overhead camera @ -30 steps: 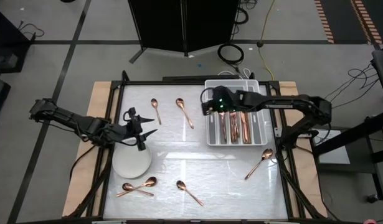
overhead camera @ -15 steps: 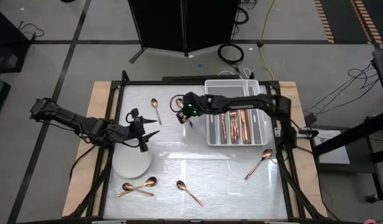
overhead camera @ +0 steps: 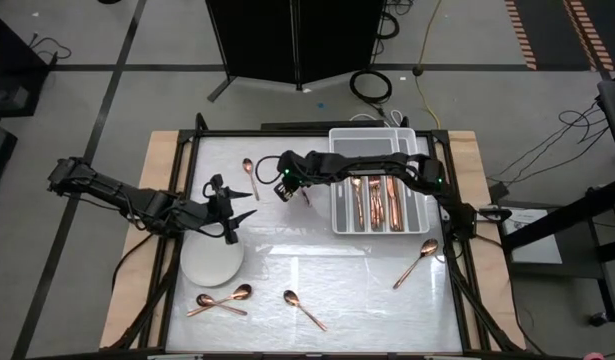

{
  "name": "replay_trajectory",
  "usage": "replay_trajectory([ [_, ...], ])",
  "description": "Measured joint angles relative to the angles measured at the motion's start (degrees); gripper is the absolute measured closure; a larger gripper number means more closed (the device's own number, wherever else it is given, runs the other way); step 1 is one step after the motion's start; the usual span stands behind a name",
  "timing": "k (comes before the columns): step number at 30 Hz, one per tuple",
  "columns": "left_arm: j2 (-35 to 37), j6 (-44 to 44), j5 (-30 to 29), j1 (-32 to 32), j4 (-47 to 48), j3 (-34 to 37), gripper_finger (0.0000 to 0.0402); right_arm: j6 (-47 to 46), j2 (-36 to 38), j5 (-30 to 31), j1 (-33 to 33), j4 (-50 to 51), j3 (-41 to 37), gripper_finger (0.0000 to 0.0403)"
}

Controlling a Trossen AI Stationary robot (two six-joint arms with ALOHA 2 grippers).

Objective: Sort silverware
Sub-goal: Put the bronze spoon into the silverware tray

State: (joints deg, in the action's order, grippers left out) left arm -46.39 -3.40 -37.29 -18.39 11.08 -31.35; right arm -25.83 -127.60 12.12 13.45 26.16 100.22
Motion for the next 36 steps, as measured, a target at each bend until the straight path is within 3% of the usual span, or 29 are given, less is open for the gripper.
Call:
replay_trajectory([
  [20,0.0,0.11,0.03,0.0,0.23,0.02,0.019,-0.48,-2.78,7.47,0.0,3.35,0.56,0.027],
  [36,-0.02,0.15,0.03,0.0,0.4,0.02,0.019,-2.47,-5.16,7.04,-0.54,6.83,0.34,0.027],
])
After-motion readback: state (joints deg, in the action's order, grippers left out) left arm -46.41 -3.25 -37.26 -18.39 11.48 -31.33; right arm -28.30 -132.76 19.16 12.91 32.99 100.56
